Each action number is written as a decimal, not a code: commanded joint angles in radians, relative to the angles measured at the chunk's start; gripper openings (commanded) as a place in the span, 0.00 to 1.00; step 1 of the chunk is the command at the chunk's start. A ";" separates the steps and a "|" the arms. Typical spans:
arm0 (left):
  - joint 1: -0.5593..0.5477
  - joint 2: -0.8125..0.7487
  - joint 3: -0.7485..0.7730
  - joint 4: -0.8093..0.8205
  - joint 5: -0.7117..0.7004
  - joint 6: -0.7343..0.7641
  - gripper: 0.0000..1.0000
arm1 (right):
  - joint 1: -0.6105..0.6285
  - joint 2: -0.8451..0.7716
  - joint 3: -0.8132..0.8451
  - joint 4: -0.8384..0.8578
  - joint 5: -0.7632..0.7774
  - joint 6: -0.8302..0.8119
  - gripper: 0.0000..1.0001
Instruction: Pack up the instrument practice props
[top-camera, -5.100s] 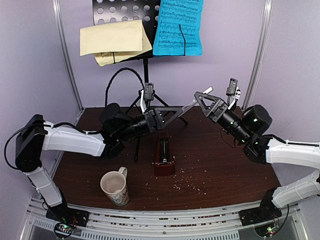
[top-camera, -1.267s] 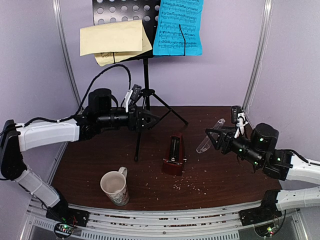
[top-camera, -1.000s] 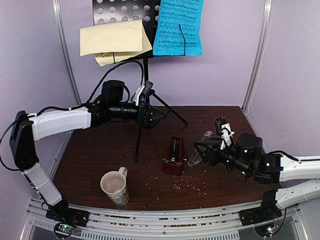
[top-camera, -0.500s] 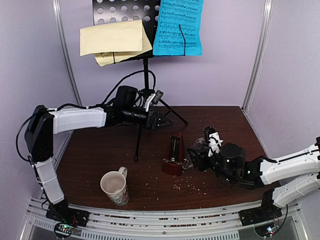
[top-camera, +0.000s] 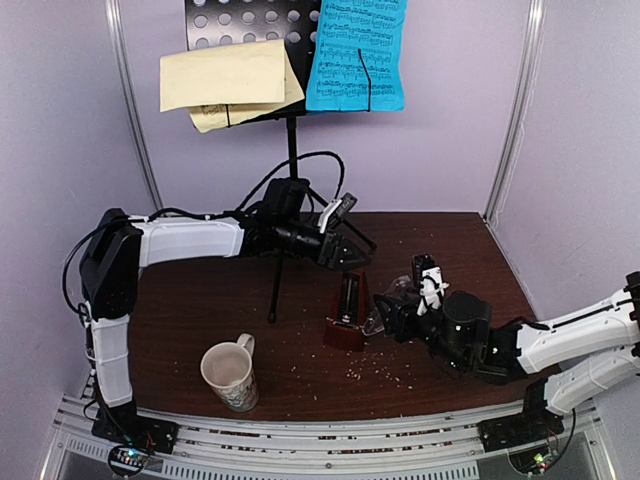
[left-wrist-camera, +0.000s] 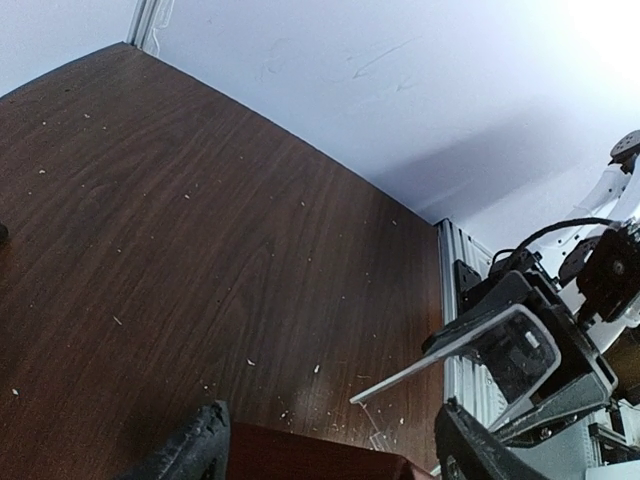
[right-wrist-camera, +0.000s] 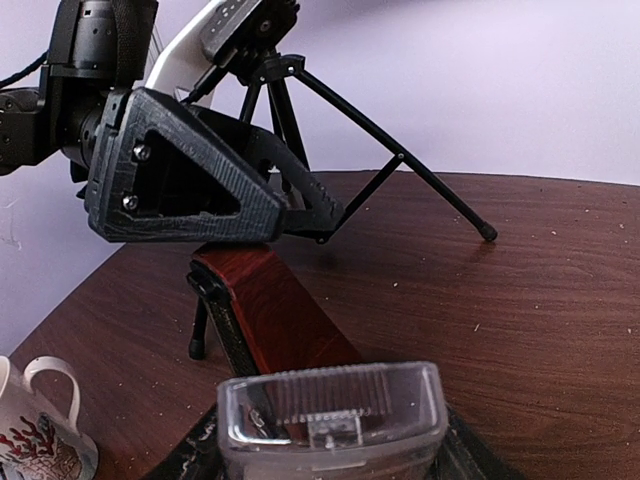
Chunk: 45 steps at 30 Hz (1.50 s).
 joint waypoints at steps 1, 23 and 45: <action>-0.016 0.014 0.043 -0.044 0.028 0.075 0.72 | 0.007 -0.051 -0.033 -0.002 0.058 0.019 0.53; -0.025 -0.127 -0.133 -0.092 -0.078 0.057 0.55 | 0.021 0.130 0.044 0.090 0.049 -0.017 0.53; 0.035 -0.328 -0.323 0.002 -0.201 0.112 0.84 | 0.080 0.220 0.195 -0.190 0.190 -0.024 0.53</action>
